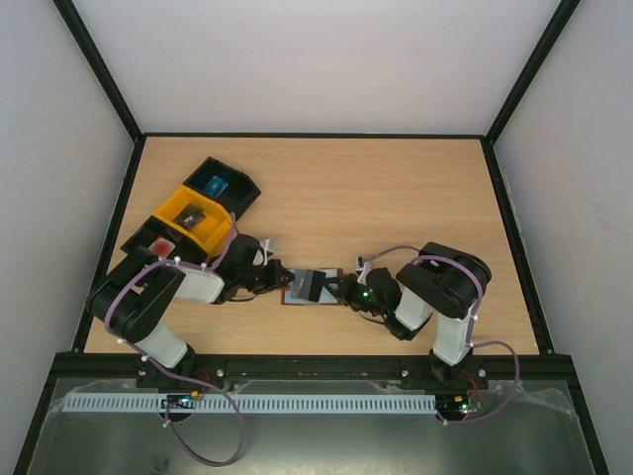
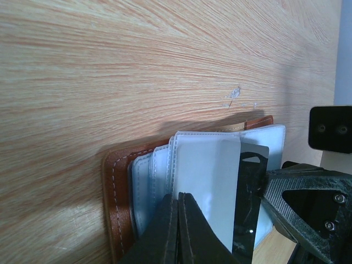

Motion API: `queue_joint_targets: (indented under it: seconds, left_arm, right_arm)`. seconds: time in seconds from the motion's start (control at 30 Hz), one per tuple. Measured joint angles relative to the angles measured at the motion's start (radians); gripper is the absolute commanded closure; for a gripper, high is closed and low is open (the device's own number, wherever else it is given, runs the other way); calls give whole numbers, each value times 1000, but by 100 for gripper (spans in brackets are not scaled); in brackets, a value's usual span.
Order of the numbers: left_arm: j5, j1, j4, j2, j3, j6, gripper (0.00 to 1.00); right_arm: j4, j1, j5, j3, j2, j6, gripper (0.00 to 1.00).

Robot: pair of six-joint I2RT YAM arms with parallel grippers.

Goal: Take the credit cards out of the card holder

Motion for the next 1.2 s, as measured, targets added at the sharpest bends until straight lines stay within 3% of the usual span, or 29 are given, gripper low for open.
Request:
queue_joint_targets:
  seconds: [0.3, 0.57, 0.67, 0.73, 0.83, 1.0, 1.03, 1.07, 1.1, 1.2]
  left_arm:
    - [-2, 0, -3, -6, -1, -5, 97]
    - [-21, 0, -106, -88, -9, -25, 92]
    - [-30, 0, -156, -127, -3, -25, 77]
    - [-40, 0, -194, -159, 6, -24, 53]
    - [-65, 0, -256, -216, 31, -18, 31]
    - [-145, 0, -367, -340, 85, -29, 19]
    - [-164, 0, -391, -372, 93, -34, 15]
    - [-185, 1, -415, -404, 101, -41, 4]
    - [-203, 2, -435, -433, 106, -47, 0]
    - [-248, 16, -485, -525, 114, -68, 0]
  right_arm:
    - [20, -5, 4, -16, 0, 23, 98]
    - [-37, -5, 25, -72, -87, 5, 98]
    - [-86, -5, 34, -74, -145, -15, 98]
    - [-122, -5, 42, -74, -180, -35, 98]
    - [-191, -5, 56, -74, -245, -72, 98]
    - [-361, -5, 80, -53, -390, -145, 98]
    - [-406, -5, 89, -42, -428, -164, 98]
    - [-450, -5, 100, -29, -467, -185, 98]
    - [-493, -5, 111, -16, -505, -208, 98]
    - [-615, -5, 143, 24, -607, -284, 98]
